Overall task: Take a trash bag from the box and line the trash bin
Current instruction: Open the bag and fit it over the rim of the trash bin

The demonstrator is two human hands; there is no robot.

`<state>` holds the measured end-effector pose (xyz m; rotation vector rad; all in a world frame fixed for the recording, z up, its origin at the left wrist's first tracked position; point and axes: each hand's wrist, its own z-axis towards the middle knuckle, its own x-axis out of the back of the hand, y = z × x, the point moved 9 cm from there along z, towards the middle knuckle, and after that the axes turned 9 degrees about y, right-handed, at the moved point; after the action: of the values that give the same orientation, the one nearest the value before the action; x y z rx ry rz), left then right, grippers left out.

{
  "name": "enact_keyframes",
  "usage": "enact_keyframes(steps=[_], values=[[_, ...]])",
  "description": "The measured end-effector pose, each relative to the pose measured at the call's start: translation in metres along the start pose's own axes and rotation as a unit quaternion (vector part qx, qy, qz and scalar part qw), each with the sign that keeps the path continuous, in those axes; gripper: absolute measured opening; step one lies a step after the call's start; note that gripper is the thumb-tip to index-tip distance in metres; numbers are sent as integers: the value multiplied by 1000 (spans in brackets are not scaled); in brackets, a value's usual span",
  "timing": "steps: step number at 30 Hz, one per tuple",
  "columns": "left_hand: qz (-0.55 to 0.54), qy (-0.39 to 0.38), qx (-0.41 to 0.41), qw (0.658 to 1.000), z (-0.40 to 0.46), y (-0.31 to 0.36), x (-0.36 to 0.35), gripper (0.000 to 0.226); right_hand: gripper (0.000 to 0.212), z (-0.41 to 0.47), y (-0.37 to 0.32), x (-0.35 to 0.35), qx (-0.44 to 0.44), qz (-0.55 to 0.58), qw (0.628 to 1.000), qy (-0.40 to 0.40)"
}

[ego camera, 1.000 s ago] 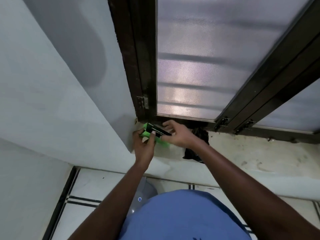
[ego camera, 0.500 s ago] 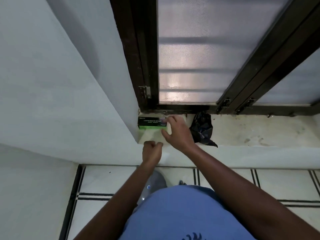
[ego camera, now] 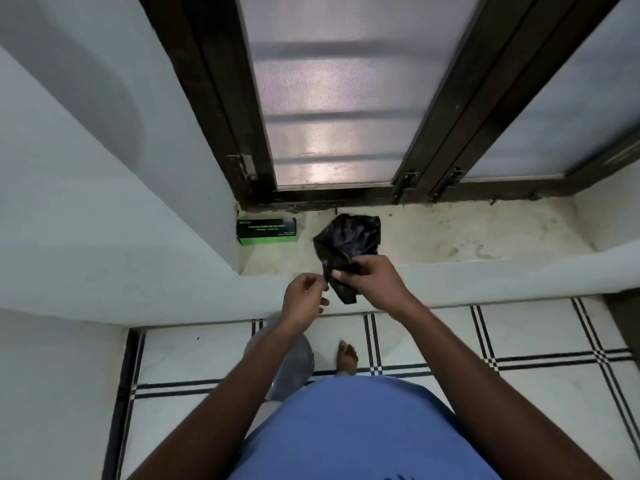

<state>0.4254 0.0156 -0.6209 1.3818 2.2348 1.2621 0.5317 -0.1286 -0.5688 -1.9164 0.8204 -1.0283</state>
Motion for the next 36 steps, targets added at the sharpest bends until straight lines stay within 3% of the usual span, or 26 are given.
enact_keyframes(steps=[2, 4, 7, 10, 13, 16, 19, 22, 24, 26, 28, 33, 36], values=[[-52, 30, -1, 998, -11, 11, 11, 28, 5, -8, -11, 0, -34, 107, 994, 6], [-128, 46, -1, 991, -29, 22, 26, 40, 21, -12, -20, 0, -49, 135, 989, 15], [-153, -16, -32, 988, -62, 41, 38, 45, 24, -17, -30, -11, -56, 135, 989, -13], [-110, -28, -61, 992, -81, 44, 51, 27, 30, -27, -50, -28, -29, 131, 990, -50], [-177, -15, -45, 983, -88, 32, 74, 4, 45, -38, -66, -38, -9, 118, 992, -36], [-323, -23, 14, 946, -92, 14, 92, 15, 63, -51, -71, -44, 14, 109, 994, -11], [-429, -15, 54, 902, -97, -2, 118, 17, 47, -69, -62, -53, -2, 136, 991, -7], [-355, 13, 14, 935, -112, -7, 161, 10, 39, -98, -57, -71, -6, 153, 988, -13], [-231, -3, -43, 972, -126, -3, 179, 38, 40, -120, -62, -90, 16, 142, 990, -16], [-120, -35, -101, 987, -142, 0, 186, 43, 56, -141, -66, -113, 32, 130, 991, -14], [-93, -44, -131, 986, -148, -6, 195, 35, 71, -157, -67, -128, 36, 141, 989, 2], [-211, 36, -61, 975, -143, -61, 254, 17, 46, -193, -42, -135, -26, 239, 968, 76], [-69, 13, -34, 997, -158, -88, 270, 13, 27, -219, -34, -139, -40, 237, 966, 90]])
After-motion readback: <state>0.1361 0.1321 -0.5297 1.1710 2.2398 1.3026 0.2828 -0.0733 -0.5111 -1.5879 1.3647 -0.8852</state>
